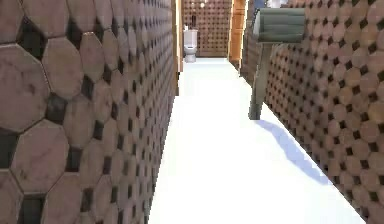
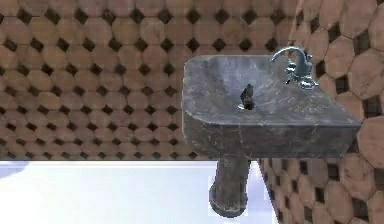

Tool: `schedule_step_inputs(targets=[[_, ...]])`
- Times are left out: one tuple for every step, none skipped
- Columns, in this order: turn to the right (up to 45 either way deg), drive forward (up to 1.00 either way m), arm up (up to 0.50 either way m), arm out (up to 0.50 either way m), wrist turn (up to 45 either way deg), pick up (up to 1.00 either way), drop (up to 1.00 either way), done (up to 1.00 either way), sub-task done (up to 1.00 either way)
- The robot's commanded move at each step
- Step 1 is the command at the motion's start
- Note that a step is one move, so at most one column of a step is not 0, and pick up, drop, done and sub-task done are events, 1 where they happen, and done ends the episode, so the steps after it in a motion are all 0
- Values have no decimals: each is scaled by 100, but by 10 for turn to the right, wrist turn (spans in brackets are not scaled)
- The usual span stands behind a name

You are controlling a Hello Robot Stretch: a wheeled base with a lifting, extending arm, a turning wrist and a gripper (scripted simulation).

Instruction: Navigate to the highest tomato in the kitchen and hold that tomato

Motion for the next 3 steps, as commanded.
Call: schedule_step_inputs(targets=[[450, 0, 0, 0, 0, 0, 0, 0, 0], [120, 0, 0, 0, 0, 0, 0, 0, 0], [30, 0, 0, 0, 0, 0, 0, 0, 0]])
